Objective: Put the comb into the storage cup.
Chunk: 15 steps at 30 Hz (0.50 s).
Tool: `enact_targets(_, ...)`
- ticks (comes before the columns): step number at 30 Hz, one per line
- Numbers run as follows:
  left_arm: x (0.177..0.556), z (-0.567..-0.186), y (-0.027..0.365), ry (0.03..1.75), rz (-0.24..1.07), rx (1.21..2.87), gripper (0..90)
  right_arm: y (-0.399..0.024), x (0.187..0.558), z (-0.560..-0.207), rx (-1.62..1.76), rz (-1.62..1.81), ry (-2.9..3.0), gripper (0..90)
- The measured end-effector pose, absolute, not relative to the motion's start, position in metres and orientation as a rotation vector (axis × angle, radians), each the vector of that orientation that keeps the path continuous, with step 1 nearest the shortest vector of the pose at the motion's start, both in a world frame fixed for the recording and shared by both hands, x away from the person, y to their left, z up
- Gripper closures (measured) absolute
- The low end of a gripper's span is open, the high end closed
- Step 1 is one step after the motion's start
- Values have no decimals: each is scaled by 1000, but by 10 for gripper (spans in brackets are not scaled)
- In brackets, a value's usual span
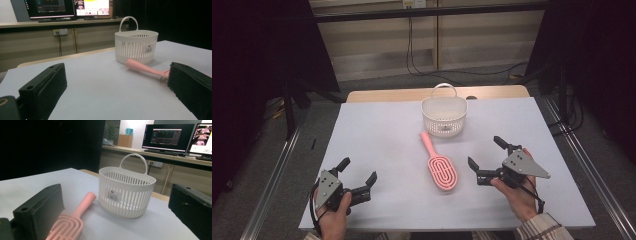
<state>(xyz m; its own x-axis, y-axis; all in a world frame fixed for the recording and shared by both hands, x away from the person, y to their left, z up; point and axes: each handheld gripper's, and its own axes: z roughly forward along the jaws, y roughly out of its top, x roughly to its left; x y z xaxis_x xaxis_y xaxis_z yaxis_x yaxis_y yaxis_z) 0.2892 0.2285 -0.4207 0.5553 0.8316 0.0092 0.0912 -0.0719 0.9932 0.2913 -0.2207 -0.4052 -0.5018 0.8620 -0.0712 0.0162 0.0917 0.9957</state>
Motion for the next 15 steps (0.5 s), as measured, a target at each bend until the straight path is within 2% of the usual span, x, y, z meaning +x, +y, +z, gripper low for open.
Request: enact_targets(15, 289, -421, 228, 806, 733, 1552, 24, -198, 304, -397, 866, 1546, 1668, 0)
